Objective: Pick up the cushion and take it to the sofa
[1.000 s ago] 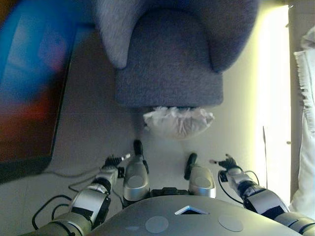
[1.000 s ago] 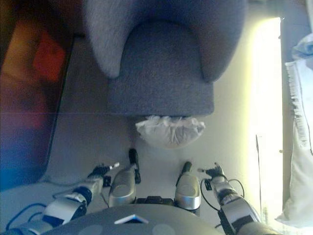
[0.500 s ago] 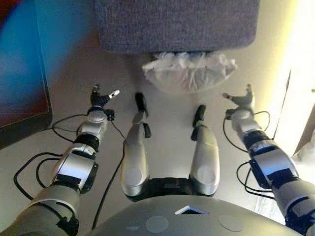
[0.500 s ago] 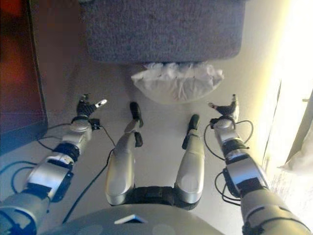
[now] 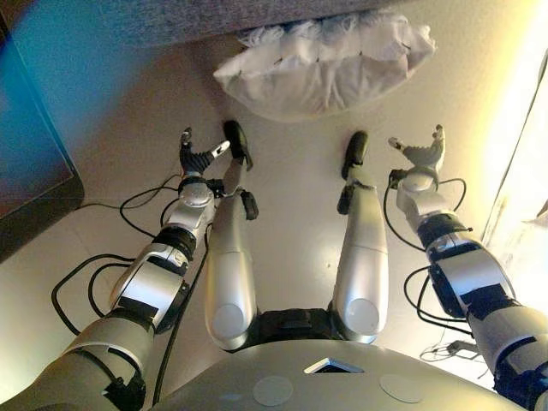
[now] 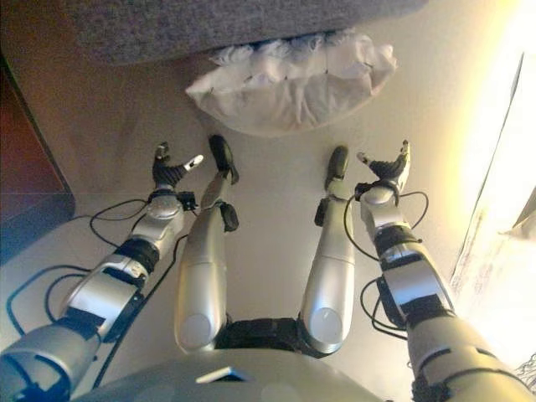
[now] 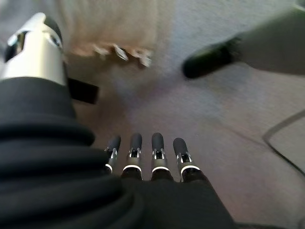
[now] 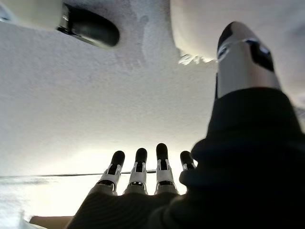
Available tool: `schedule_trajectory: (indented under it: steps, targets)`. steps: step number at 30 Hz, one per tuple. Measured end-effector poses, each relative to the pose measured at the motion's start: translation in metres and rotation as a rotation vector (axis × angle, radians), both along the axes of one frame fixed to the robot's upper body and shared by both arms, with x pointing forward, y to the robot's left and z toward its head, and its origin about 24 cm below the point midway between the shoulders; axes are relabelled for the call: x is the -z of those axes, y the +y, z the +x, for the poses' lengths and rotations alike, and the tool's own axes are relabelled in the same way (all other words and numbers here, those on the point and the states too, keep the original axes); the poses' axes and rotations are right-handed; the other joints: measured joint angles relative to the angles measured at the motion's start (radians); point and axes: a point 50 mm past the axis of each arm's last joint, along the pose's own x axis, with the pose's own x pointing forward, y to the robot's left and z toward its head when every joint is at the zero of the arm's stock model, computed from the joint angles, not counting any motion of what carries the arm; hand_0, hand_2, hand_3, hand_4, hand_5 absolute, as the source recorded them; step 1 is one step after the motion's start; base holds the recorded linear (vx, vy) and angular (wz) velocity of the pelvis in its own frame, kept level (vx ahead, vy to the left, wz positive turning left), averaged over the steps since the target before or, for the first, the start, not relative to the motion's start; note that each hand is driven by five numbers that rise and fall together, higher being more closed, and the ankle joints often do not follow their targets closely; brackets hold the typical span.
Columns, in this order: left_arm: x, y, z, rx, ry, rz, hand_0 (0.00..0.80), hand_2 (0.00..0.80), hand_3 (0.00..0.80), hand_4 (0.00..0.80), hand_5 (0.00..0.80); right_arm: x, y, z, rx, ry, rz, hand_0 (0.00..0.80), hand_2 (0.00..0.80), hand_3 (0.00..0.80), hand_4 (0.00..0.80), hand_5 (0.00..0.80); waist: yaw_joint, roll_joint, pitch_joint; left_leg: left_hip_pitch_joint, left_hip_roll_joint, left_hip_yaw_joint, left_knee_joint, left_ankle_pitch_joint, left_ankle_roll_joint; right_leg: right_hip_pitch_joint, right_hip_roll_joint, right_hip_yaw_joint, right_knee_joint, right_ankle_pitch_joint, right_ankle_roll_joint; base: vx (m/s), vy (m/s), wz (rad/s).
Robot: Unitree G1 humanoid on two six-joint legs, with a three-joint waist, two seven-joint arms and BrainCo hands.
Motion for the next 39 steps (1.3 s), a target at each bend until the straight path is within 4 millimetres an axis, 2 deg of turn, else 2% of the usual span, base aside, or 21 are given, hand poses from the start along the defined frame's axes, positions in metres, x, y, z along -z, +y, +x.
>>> schedule_trajectory:
  steps: [2, 4, 8, 12, 13, 14, 17, 20, 23, 26, 30, 33, 36, 39]
  targets:
    - [-0.011, -0.004, 0.004, -0.003, -0.053, -0.010, 0.000, 0.000, 0.000, 0.000, 0.000, -0.019, 0.007, 0.003, -0.052, -0.094, -0.046, 0.000, 0.000, 0.000, 0.000, 0.000, -0.021, 0.004, 0.002, -0.036, 0.001, 0.003, 0.005, -0.003, 0.000, -0.048, 0.007, 0.023, 0.003, 0.015, 0.003, -0.001, 0.115, -0.24]
    - [-0.020, -0.010, 0.007, -0.003, -0.093, -0.037, 0.000, 0.000, 0.000, 0.000, 0.000, -0.032, 0.002, 0.005, -0.056, -0.138, -0.093, 0.000, 0.000, 0.000, 0.000, 0.000, -0.029, 0.007, 0.003, -0.056, 0.003, 0.012, 0.008, 0.000, -0.004, -0.082, 0.012, 0.040, 0.010, 0.020, 0.005, -0.014, 0.048, -0.17]
    - [-0.043, -0.012, 0.016, 0.003, -0.182, -0.093, 0.000, 0.000, 0.000, 0.000, 0.000, -0.053, -0.016, 0.007, -0.044, -0.217, -0.156, 0.000, 0.000, 0.000, 0.000, 0.000, -0.023, 0.019, 0.004, -0.103, 0.014, 0.011, 0.009, 0.008, -0.015, -0.141, 0.024, 0.041, 0.031, 0.019, -0.004, -0.023, -0.049, -0.03]
    - [-0.062, -0.009, 0.024, -0.029, -0.269, -0.043, 0.000, 0.000, 0.000, 0.000, 0.000, -0.078, -0.014, 0.017, -0.051, -0.327, -0.163, 0.000, 0.000, 0.000, 0.000, 0.000, -0.021, 0.020, 0.004, -0.145, 0.028, -0.002, 0.020, 0.012, -0.020, -0.189, 0.031, 0.036, 0.064, 0.007, -0.016, -0.004, -0.069, 0.03]
    - [-0.069, -0.009, 0.023, -0.009, -0.382, 0.013, 0.000, 0.000, 0.000, 0.000, 0.000, -0.082, -0.012, 0.020, -0.057, -0.350, -0.158, 0.000, 0.000, 0.000, 0.000, 0.000, -0.022, 0.020, 0.004, -0.147, 0.029, -0.005, 0.020, 0.012, -0.021, -0.191, 0.031, 0.035, 0.069, 0.005, -0.017, 0.014, -0.086, 0.07]
    - [-0.075, -0.011, 0.024, 0.006, -0.403, -0.030, 0.000, 0.000, 0.000, 0.000, 0.000, -0.087, -0.012, 0.021, -0.053, -0.381, -0.153, 0.000, 0.000, 0.000, 0.000, 0.000, -0.015, 0.021, 0.004, -0.147, 0.029, -0.007, 0.020, 0.014, -0.023, -0.192, 0.031, 0.034, 0.074, 0.001, -0.018, 0.011, -0.108, 0.07]
    - [-0.068, -0.010, 0.027, -0.016, -0.345, -0.172, 0.000, 0.000, 0.000, 0.000, 0.000, -0.097, -0.002, 0.025, -0.069, -0.457, -0.132, 0.000, 0.000, 0.000, 0.000, 0.000, -0.015, 0.021, 0.004, -0.153, 0.030, -0.020, 0.021, 0.016, -0.027, -0.195, 0.030, 0.022, 0.085, -0.006, -0.021, 0.013, -0.116, 0.09]
    - [-0.063, -0.013, 0.026, 0.006, -0.329, -0.194, 0.000, 0.000, 0.000, 0.000, 0.000, -0.108, 0.003, 0.028, -0.097, -0.493, -0.152, 0.000, 0.000, 0.000, 0.000, 0.000, -0.005, 0.021, 0.004, -0.186, 0.027, -0.046, 0.024, 0.021, -0.034, -0.217, 0.029, -0.001, 0.107, -0.018, -0.028, 0.022, -0.056, 0.17]
    - [-0.068, -0.015, 0.026, 0.018, -0.351, -0.217, 0.000, 0.000, 0.000, 0.000, 0.000, -0.124, 0.004, 0.031, -0.137, -0.527, -0.203, 0.000, 0.000, 0.000, 0.000, 0.000, 0.012, 0.021, 0.004, -0.213, 0.028, -0.063, 0.040, 0.024, -0.038, -0.239, 0.025, -0.012, 0.132, -0.028, -0.033, 0.021, -0.069, 0.17]
    - [-0.076, -0.011, 0.027, 0.017, -0.379, -0.243, 0.000, 0.000, 0.000, 0.000, 0.000, -0.151, 0.012, 0.040, -0.227, -0.570, -0.243, 0.000, 0.000, 0.000, 0.000, 0.000, 0.031, 0.020, 0.004, -0.232, 0.029, -0.088, 0.055, 0.026, -0.042, -0.248, 0.021, -0.027, 0.155, -0.040, -0.038, 0.004, -0.109, 0.14]
    - [-0.084, -0.008, 0.029, 0.033, -0.401, -0.236, 0.000, 0.000, 0.000, 0.000, 0.000, -0.171, 0.023, 0.046, -0.337, -0.586, -0.269, 0.000, 0.000, 0.000, 0.000, 0.000, 0.047, 0.020, 0.004, -0.258, 0.030, -0.134, 0.058, 0.036, -0.053, -0.250, 0.013, -0.070, 0.185, -0.059, -0.050, 0.004, -0.107, 0.21]
    - [-0.085, -0.011, 0.030, 0.064, -0.394, -0.237, 0.000, 0.000, 0.000, 0.000, 0.000, -0.178, 0.025, 0.050, -0.414, -0.570, -0.221, 0.000, 0.000, 0.000, 0.000, 0.000, 0.062, 0.019, 0.004, -0.278, 0.026, -0.167, 0.058, 0.045, -0.058, -0.253, 0.011, -0.094, 0.200, -0.069, -0.054, 0.004, -0.056, 0.21]
    - [-0.087, -0.012, 0.033, 0.090, -0.382, -0.230, 0.000, 0.000, 0.000, 0.000, 0.000, -0.187, 0.028, 0.054, -0.539, -0.543, -0.136, 0.000, 0.000, 0.000, 0.000, 0.000, 0.062, 0.012, 0.004, -0.294, 0.025, -0.180, 0.059, 0.051, -0.060, -0.258, 0.010, -0.110, 0.204, -0.072, -0.056, -0.001, -0.041, 0.11]
    - [-0.102, -0.016, 0.037, 0.122, -0.414, -0.222, 0.000, 0.000, 0.000, 0.000, 0.000, -0.200, 0.032, 0.057, -0.676, -0.528, -0.057, 0.000, 0.000, 0.000, 0.000, 0.000, 0.060, 0.007, 0.004, -0.325, 0.024, -0.198, 0.070, 0.055, -0.062, -0.278, 0.009, -0.123, 0.216, -0.074, -0.060, 0.000, -0.035, 0.06]
